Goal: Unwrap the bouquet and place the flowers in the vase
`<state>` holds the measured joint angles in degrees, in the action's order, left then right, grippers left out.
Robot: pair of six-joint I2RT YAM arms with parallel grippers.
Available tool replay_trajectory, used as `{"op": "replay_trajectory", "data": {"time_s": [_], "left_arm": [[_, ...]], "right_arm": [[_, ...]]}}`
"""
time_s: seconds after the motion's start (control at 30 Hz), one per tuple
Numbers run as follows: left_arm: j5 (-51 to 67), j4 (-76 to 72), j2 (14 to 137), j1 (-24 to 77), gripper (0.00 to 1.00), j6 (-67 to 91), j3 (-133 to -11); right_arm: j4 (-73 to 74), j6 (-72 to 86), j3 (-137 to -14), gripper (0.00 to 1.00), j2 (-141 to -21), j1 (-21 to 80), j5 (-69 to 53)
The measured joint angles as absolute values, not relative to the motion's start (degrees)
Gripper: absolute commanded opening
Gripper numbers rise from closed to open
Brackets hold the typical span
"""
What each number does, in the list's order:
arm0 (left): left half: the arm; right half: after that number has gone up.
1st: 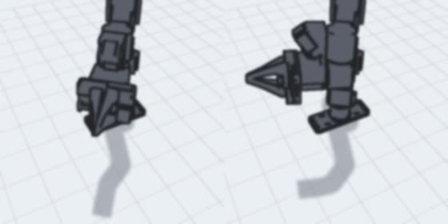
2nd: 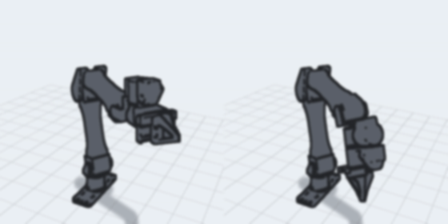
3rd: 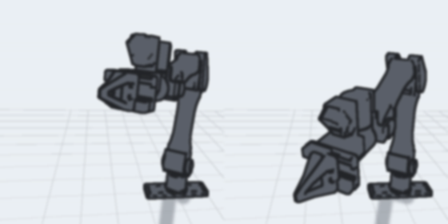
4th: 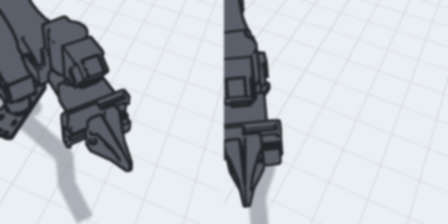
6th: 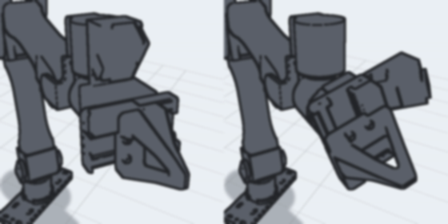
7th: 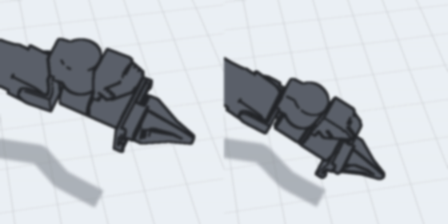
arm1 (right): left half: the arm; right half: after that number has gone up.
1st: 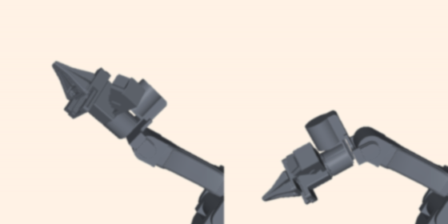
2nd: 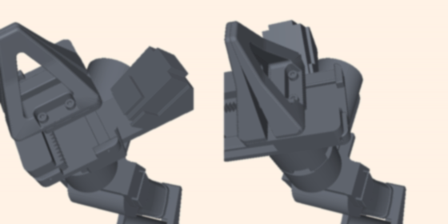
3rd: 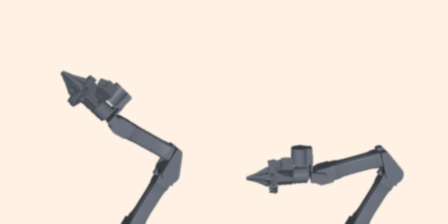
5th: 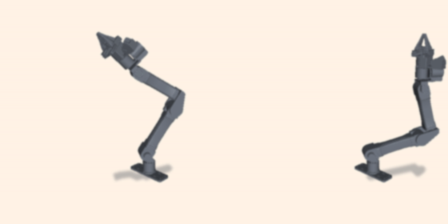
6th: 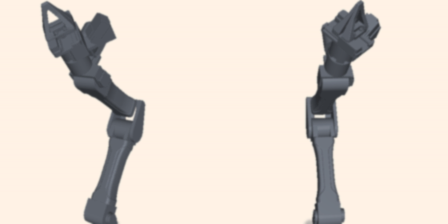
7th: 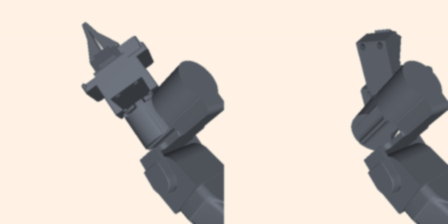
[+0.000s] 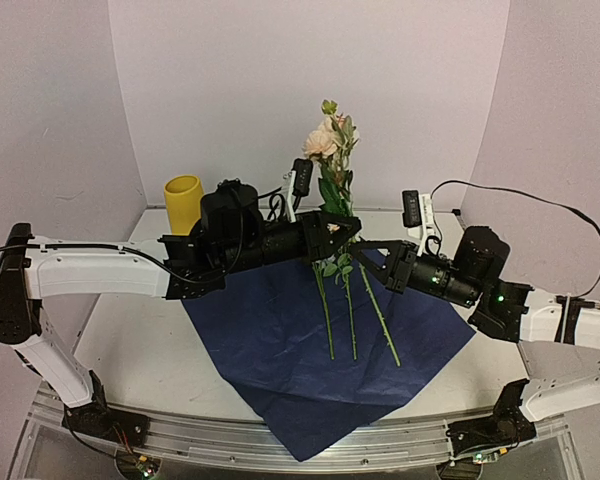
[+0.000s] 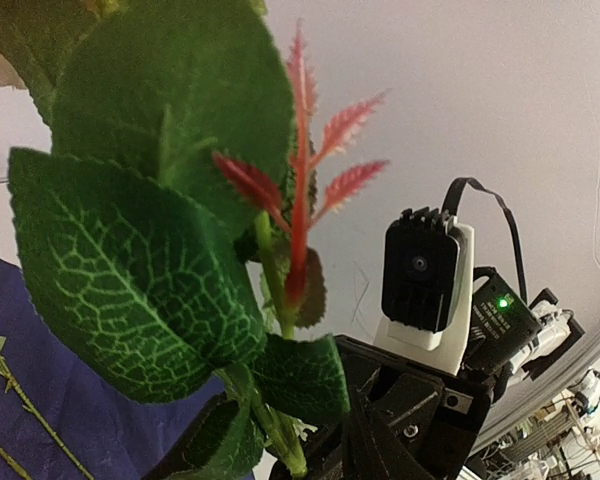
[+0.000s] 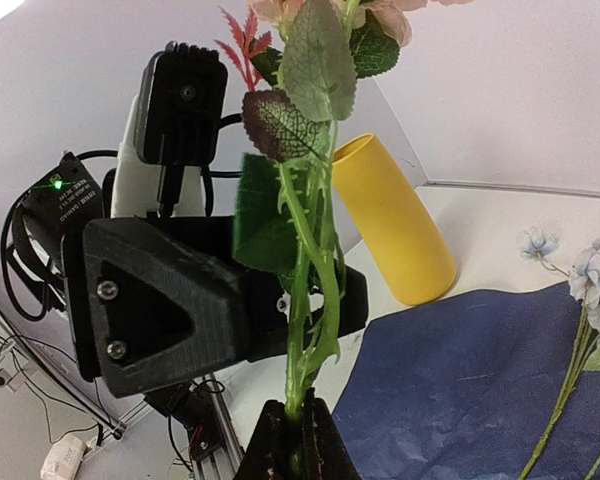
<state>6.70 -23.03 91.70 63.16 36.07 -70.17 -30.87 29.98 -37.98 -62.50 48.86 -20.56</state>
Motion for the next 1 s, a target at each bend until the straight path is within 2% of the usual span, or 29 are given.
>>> {"op": "replay_trajectory", "data": {"time_s": [0.07, 0.17, 0.2, 0.23, 0.27, 0.33, 0.37, 0.53, 0.73, 1.0], "left_arm": [[6.28, -23.03, 91.7, 63.16, 0.3, 36.01, -70.17], [5.8, -23.0, 91.7, 63.07, 0.14, 35.75, -70.17], [5.78, -23.03, 91.7, 63.05, 0.05, 36.01, -70.17], [5.61, -23.0, 91.7, 63.05, 0.01, 35.9, -70.17], [5.65, -23.07, 91.7, 63.0, 0.0, 36.01, -70.17], [5.72, -23.29, 91.68, 63.09, 0.0, 35.92, -70.17], [5.39, -23.29, 91.68, 63.31, 0.0, 35.66, -70.17], [2.31, -22.92, 90.26, 63.05, 0.0, 31.75, -69.14], [-8.12, -20.32, 81.19, 63.05, 0.0, 20.86, -63.37], [-28.08, -16.86, 72.03, 62.94, 0.0, -1.08, -65.65]], "right_arm": [[-30.96, 29.98, -37.98, 0.02, -62.7, 48.95, -20.88], [-31.35, 29.98, -37.98, 0.04, -63.13, 49.19, -21.39], [-31.53, 29.98, -37.98, 0.09, -63.29, 49.23, -21.52], [-31.75, 29.98, -37.98, 0.18, -63.44, 49.3, -21.71], [-31.83, 29.85, -38.0, 0.28, -63.59, 49.32, -21.65], [-31.9, 29.65, -38.02, 0.4, -63.96, 49.34, -21.82], [-31.75, 29.71, -38.02, 0.51, -64.03, 49.43, -21.8], [-31.7, 29.78, -38.0, 0.83, -63.55, 49.69, -19.05], [-30.35, 29.8, -36.73, 0.85, -58.61, 49.69, -12.34], [-27.44, 29.69, -36.6, 0.85, -57.17, 49.69, -7.9]]}}
